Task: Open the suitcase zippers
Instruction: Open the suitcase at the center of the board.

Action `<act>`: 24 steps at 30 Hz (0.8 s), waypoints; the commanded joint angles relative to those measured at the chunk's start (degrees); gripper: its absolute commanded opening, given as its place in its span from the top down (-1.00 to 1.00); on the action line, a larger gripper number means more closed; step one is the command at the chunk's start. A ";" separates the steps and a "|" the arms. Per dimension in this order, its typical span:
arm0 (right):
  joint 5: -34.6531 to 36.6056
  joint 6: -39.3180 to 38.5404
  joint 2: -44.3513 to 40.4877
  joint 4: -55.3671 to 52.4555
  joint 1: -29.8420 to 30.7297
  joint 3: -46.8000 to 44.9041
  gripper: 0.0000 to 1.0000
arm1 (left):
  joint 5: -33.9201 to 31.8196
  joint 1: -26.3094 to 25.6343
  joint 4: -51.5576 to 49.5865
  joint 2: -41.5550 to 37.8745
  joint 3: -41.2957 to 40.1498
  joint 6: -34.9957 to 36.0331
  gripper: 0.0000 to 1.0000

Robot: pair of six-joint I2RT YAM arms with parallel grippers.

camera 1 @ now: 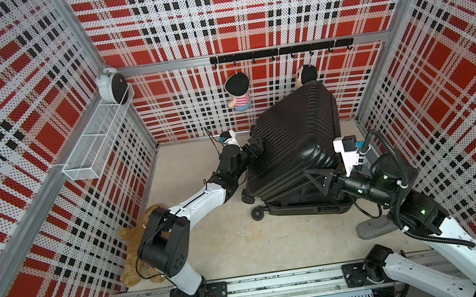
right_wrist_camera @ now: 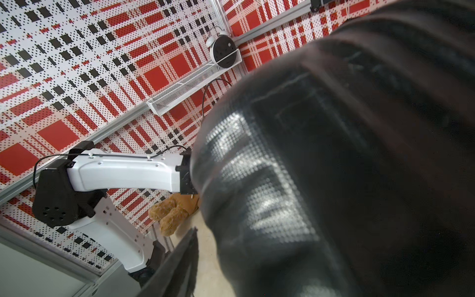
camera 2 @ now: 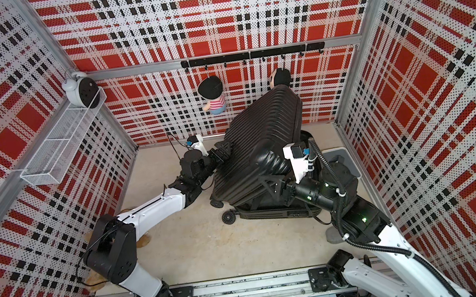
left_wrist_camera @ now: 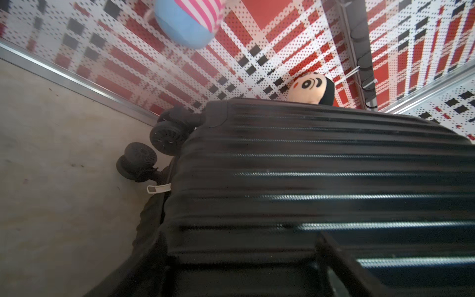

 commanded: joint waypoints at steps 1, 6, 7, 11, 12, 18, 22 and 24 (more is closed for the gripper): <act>-2.87 -3.56 1.35 4.89 0.62 2.91 -0.11 | 11.53 -7.78 -12.91 3.69 -3.19 2.62 -0.80; -9.83 -1.60 5.60 9.36 0.62 3.89 -0.10 | 8.48 -2.44 -16.13 -6.02 -7.48 3.61 -0.84; -11.14 -1.12 6.48 10.51 0.62 4.03 -0.10 | 7.58 -1.12 -17.41 -8.41 -8.21 4.01 -0.84; -15.27 0.98 10.62 14.74 0.70 4.99 -0.11 | 3.95 4.10 -23.82 -19.76 -9.78 6.01 -0.86; -16.01 1.56 11.54 16.02 0.71 5.04 -0.12 | 3.19 5.07 -25.57 -22.42 -9.74 6.55 -0.87; -19.05 4.58 16.14 22.09 1.04 4.72 -0.12 | 0.55 7.79 -32.67 -32.43 -8.67 8.21 -0.89; -20.15 5.99 19.31 26.01 1.80 4.00 -0.11 | -0.68 8.04 -34.29 -37.41 -8.51 8.12 -0.90; -20.41 8.00 20.68 27.58 2.23 3.75 -0.11 | -1.47 8.06 -34.34 -39.74 -8.78 8.21 -0.92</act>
